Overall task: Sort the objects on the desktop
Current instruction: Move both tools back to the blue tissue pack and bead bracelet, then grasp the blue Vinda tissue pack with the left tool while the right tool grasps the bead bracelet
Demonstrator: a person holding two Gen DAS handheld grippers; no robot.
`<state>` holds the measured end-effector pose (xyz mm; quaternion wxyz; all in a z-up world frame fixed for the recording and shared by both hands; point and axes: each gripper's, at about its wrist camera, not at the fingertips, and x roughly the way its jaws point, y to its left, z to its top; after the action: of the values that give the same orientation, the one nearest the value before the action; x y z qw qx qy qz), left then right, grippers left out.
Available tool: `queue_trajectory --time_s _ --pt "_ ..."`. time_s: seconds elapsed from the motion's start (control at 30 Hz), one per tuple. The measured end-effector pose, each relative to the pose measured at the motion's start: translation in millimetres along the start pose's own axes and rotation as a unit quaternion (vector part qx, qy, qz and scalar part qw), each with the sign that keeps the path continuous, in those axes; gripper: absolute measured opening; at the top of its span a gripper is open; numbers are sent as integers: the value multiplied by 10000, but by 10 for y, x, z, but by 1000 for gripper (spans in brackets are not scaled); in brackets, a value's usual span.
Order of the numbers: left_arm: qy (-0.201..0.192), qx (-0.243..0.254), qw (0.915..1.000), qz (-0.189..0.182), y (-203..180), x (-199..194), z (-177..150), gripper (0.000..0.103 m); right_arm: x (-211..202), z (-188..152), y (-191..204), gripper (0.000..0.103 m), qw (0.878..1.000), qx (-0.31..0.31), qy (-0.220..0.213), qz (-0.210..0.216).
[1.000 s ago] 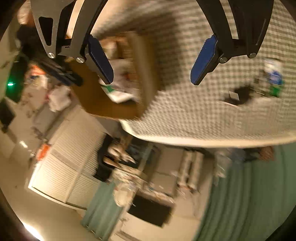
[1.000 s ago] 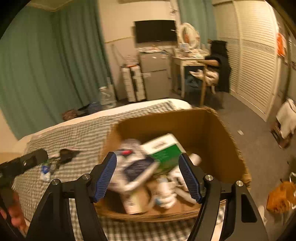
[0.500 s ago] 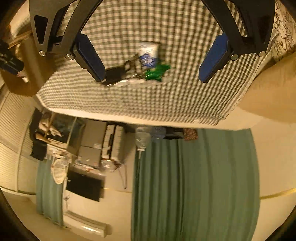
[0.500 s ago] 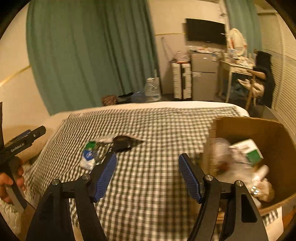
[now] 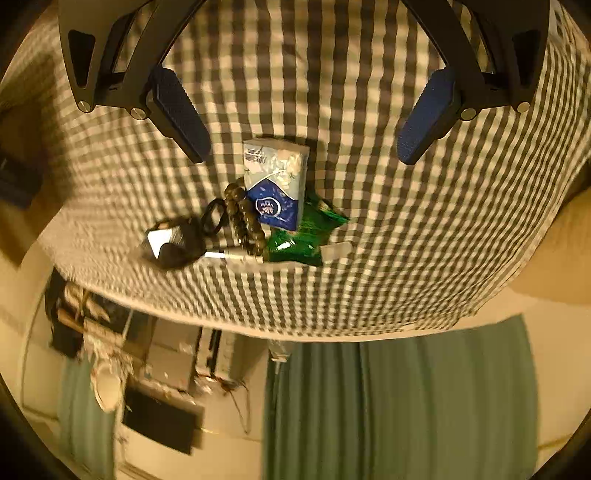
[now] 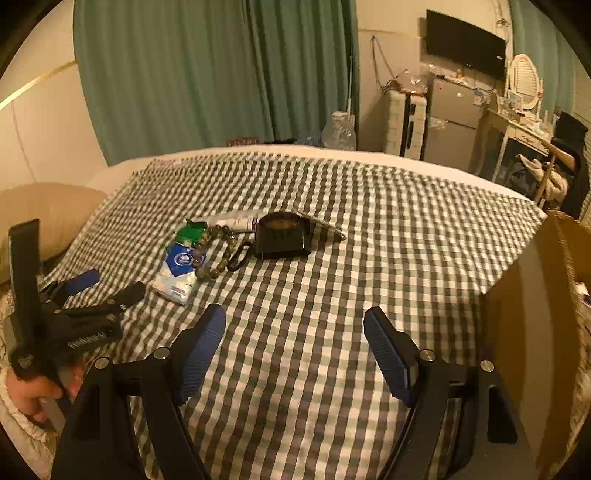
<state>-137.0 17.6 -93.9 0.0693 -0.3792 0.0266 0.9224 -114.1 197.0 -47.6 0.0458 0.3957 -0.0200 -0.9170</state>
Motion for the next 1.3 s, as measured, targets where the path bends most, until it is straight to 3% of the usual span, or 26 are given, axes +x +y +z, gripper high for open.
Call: queue_trajectory --time_s 0.2,0.43,0.47,0.5,0.53,0.57,0.67,0.87,1.03,1.13,1.27,1.3 --pt "-113 439 9989 84 -93 376 -49 103 354 168 135 77 9998 -125 90 117" --pt "87 210 9985 -489 -26 618 71 102 614 403 393 77 9995 -222 -7 239" --pt "86 231 9983 -533 -27 631 86 94 626 419 415 78 9994 -219 -48 265" --pt "83 267 9979 -587 -31 654 105 69 667 440 449 79 9993 -186 -62 314" --pt "201 301 9971 -673 -30 711 116 54 704 459 478 79 9992 -137 -62 358" --pt "329 278 9962 -752 -21 762 122 47 742 480 507 79 9991 -72 -67 402" --pt "303 -17 9952 -930 109 737 139 47 832 491 579 79 9982 132 -101 570" --pt "270 -435 9976 -458 469 603 157 47 1093 437 834 79 9969 3 32 788" --pt "419 -989 9935 -365 787 680 126 47 1341 351 957 78 9952 -38 277 935" --pt "439 -1119 9922 -326 904 740 105 47 1411 301 1060 65 9960 -333 267 788" --pt "384 -974 9943 -188 907 727 8 46 1596 234 1130 60 9956 -552 519 543" --pt "364 -946 9947 -167 866 770 58 46 1655 200 1126 51 9952 -571 630 489"
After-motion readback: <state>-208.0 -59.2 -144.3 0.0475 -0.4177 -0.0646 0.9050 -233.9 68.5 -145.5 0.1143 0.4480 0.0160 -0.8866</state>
